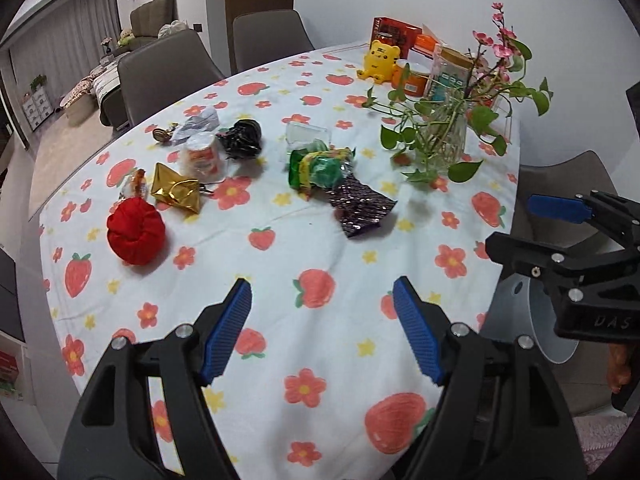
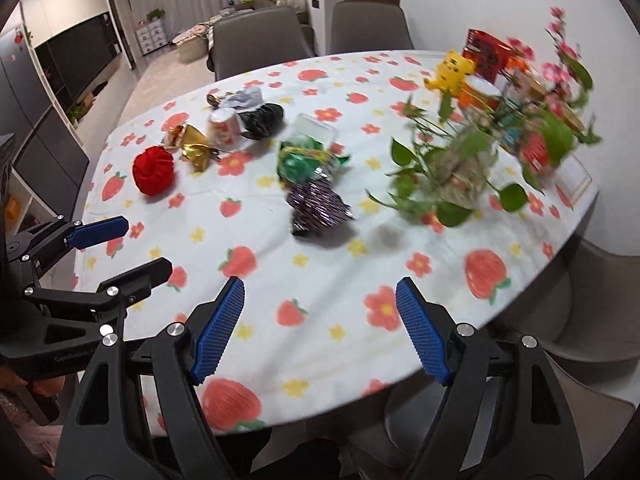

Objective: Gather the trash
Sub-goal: 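Withdraw both open tools from the bin back over the table, then grasp the red knit ball with the left tool while the right tool grasps the gold foil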

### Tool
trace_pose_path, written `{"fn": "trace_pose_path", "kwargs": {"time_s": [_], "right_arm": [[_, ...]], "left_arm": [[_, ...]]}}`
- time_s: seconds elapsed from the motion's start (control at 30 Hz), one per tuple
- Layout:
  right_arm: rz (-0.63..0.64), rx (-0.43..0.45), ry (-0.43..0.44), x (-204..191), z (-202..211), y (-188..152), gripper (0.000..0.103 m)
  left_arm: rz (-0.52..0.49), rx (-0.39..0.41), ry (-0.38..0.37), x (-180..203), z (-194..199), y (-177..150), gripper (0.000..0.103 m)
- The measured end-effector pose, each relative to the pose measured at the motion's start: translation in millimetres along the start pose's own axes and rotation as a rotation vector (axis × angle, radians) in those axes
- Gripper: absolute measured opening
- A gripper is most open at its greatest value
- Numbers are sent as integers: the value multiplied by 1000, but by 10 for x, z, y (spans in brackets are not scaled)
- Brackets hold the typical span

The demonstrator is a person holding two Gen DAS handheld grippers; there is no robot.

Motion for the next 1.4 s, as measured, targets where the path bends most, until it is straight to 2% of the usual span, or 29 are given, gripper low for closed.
{"fn": "trace_pose_path", "kwargs": {"time_s": [0.3, 0.57, 0.73, 0.97, 1.4], "right_arm": [[86, 14, 45, -760, -254, 398, 75], [209, 28, 116, -1289, -607, 825, 75], [278, 28, 165, -1478, -943, 1112, 75], [349, -17, 219, -1642, -1578, 1392, 75], [412, -117, 252, -1809, -2545, 1556, 76]], "left_arm": [[85, 3, 54, -766, 70, -81, 73], [198, 14, 152, -1311, 47, -57, 73], [256, 4, 214, -1577, -104, -11, 73], [327, -30, 256, -1827, -424, 35, 73], [380, -88, 289, -2101, -1092, 106, 73]]}}
Point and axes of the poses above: each gripper's, at about its wrist camera, not at the fingertips, and z roughly against the way its jaws point, x to its right, y to its top, the point moved 2 cm from there along -z, roughly the way its jaws point, and after that the axes turned 3 degrees about x, right-handed, at the moved point
